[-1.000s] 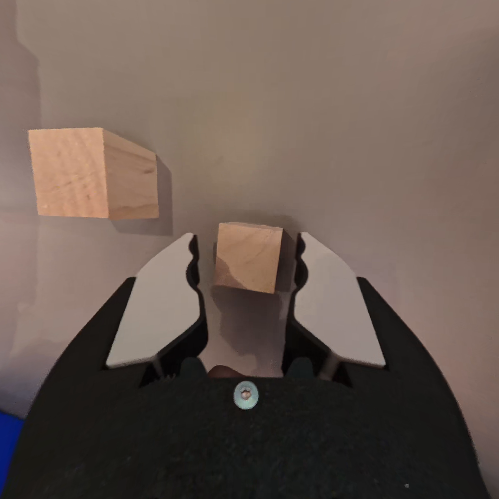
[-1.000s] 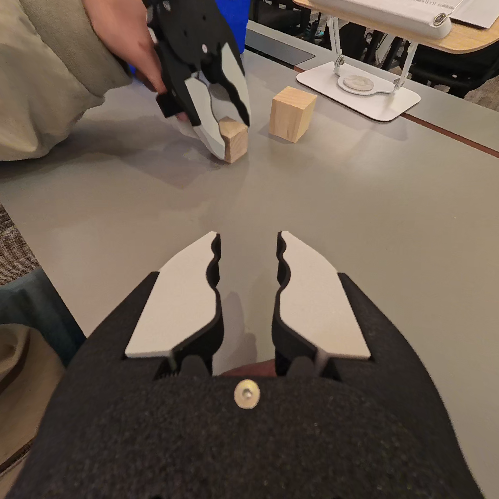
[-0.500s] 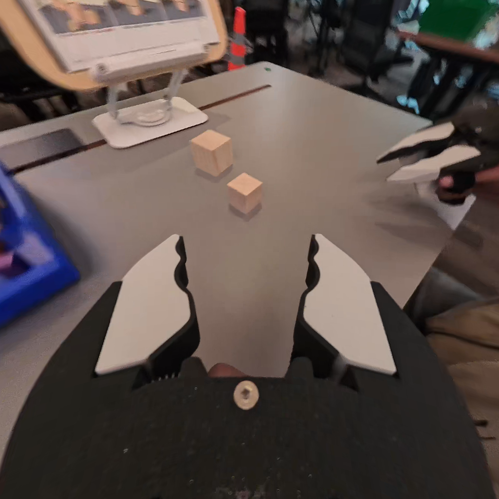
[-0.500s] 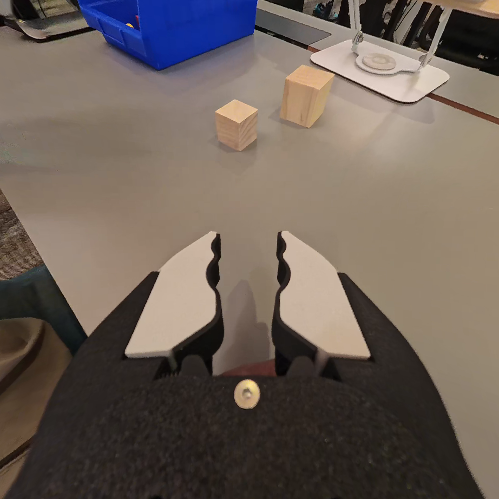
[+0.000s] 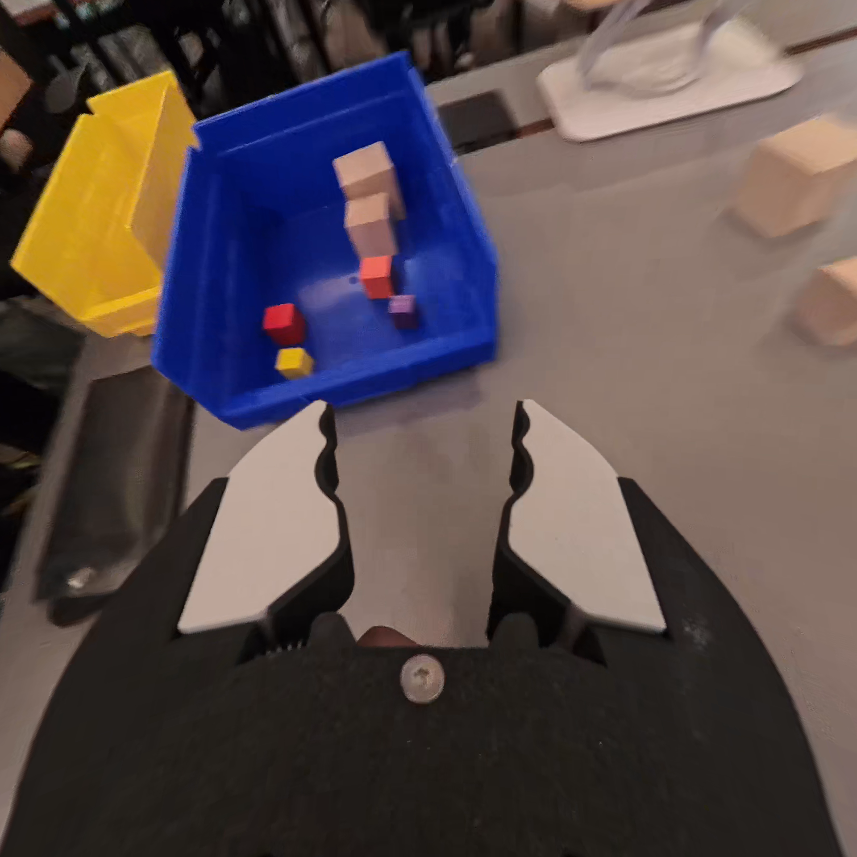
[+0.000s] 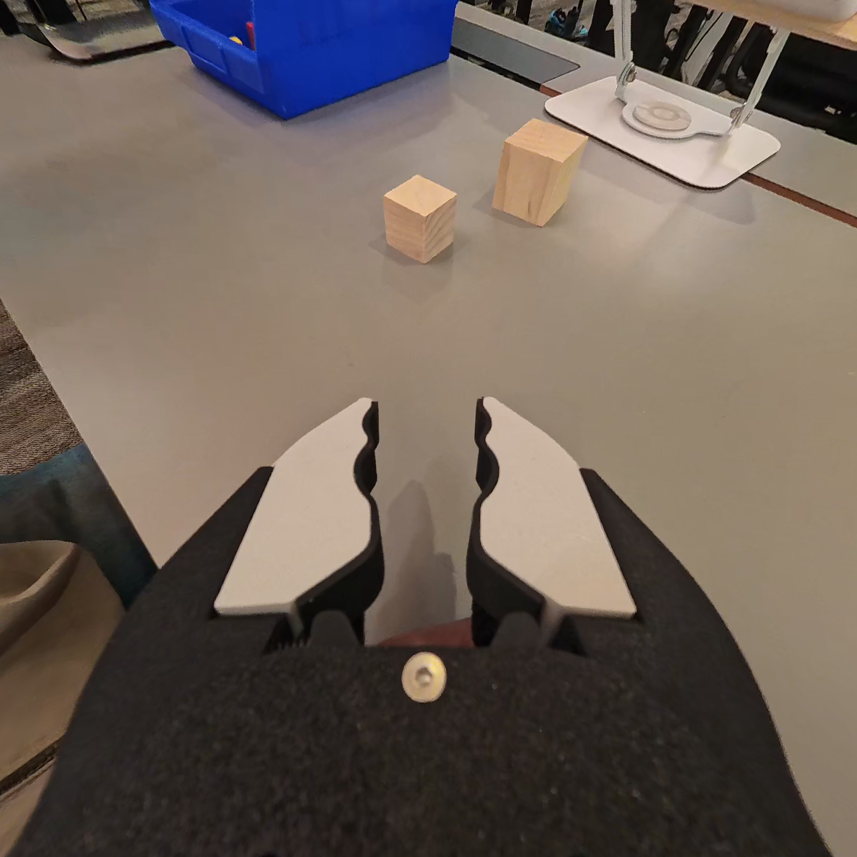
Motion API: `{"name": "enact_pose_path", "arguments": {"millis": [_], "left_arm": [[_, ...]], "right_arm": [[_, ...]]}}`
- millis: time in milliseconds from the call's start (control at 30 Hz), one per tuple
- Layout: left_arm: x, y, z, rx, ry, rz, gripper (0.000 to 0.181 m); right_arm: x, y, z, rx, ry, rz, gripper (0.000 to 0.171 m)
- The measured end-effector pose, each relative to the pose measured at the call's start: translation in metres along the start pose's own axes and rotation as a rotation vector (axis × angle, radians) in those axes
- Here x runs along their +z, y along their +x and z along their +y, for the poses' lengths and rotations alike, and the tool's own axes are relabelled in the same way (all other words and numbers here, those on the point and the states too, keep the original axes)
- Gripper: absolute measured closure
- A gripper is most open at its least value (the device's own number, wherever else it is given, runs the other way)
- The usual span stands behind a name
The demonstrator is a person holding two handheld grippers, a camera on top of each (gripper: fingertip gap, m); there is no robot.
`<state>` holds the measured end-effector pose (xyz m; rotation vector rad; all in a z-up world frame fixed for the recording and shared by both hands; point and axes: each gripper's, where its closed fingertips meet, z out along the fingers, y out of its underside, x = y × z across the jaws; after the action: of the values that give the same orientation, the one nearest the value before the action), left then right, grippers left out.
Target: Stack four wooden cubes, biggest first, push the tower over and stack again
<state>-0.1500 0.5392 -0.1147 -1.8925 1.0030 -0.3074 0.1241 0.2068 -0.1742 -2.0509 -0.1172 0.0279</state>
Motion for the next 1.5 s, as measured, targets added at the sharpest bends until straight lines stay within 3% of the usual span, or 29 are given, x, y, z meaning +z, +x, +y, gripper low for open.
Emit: {"name": "enact_pose_path", "arguments": {"millis": [133, 233, 333, 500, 700, 867, 1000, 1100, 1300, 1400, 1500], "left_arm": [[0.086, -0.048, -0.021, 0.016, -0.157, -0.007, 0.113], [0.14, -0.075, -0.01, 0.016, -0.362, 0.003, 0.115], [0.171, -0.096, 0.008, -0.002, -0.536, -0.039, 0.116], [0.194, -0.11, 0.025, -0.058, -0.644, -0.089, 0.118], [0.203, -0.119, 0.028, -0.026, -0.678, -0.149, 0.118], [0.202, -0.128, 0.024, 0.101, -0.659, -0.215, 0.154], [0.203, -0.128, 0.023, 0.118, -0.615, -0.22, 0.156], [0.202, -0.122, 0.014, 0.139, -0.555, -0.208, 0.181], [0.201, -0.112, 0.015, 0.124, -0.531, -0.151, 0.181], [0.184, -0.11, -0.011, 0.106, -0.422, -0.142, 0.181], [0.144, -0.098, -0.041, 0.072, -0.291, -0.089, 0.181]], "right_arm": [[-0.003, 0.002, -0.002, -0.004, 0.003, 0.002, 0.132], [-0.006, 0.005, -0.003, 0.001, 0.01, 0.006, 0.132], [-0.007, 0.008, -0.003, 0.009, 0.014, 0.008, 0.132], [-0.006, 0.01, 0.0, 0.011, 0.009, 0.008, 0.132], [-0.004, 0.01, 0.004, 0.02, 0.0, -0.001, 0.131], [-0.004, 0.008, 0.003, 0.014, 0.002, -0.003, 0.131], [-0.003, 0.007, 0.002, 0.011, 0.0, -0.004, 0.131], [-0.004, 0.005, 0.001, -0.001, 0.0, -0.003, 0.131], [-0.008, 0.006, -0.002, -0.005, 0.006, 0.007, 0.131], [-0.008, 0.008, -0.001, 0.0, 0.006, 0.008, 0.131], [-0.008, 0.009, -0.001, -0.002, 0.003, 0.012, 0.131]]}}
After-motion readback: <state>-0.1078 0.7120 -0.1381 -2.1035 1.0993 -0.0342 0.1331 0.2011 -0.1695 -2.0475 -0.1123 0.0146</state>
